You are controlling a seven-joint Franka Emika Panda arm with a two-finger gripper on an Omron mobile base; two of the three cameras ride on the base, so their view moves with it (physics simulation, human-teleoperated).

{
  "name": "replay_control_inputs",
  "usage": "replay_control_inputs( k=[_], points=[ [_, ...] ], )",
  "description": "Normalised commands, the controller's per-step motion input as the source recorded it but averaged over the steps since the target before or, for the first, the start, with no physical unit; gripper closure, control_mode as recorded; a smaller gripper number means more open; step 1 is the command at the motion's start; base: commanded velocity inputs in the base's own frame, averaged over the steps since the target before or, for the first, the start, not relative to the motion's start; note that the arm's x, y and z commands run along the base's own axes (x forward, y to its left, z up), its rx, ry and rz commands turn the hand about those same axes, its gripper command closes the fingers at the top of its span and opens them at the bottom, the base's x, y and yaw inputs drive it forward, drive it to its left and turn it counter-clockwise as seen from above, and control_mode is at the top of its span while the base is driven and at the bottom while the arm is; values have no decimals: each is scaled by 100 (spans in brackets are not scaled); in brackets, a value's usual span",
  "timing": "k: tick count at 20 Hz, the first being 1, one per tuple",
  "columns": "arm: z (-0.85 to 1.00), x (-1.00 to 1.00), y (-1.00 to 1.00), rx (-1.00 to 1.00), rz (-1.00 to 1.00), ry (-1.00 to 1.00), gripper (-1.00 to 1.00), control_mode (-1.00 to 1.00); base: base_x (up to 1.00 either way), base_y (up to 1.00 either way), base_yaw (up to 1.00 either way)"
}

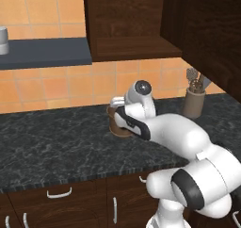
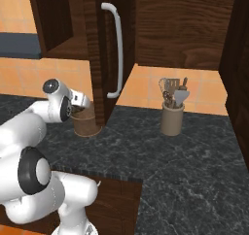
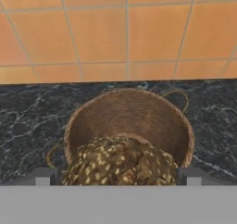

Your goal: Open the cabinet, pick up the bread from the cabinet and place it in the basket. Then move the basket to the dining counter.

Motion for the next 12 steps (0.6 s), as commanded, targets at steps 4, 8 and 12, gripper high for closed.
replay_control_inputs(
  k=[4,8,12],
  points=[
    [-26,33,-1,0,0,0,100,-100,0,0,0],
    [-9,13,-1,0,0,4,100,-100,0,0,0],
    [-7,6,0,0,0,11,100,-100,0,0,0]
  ],
)
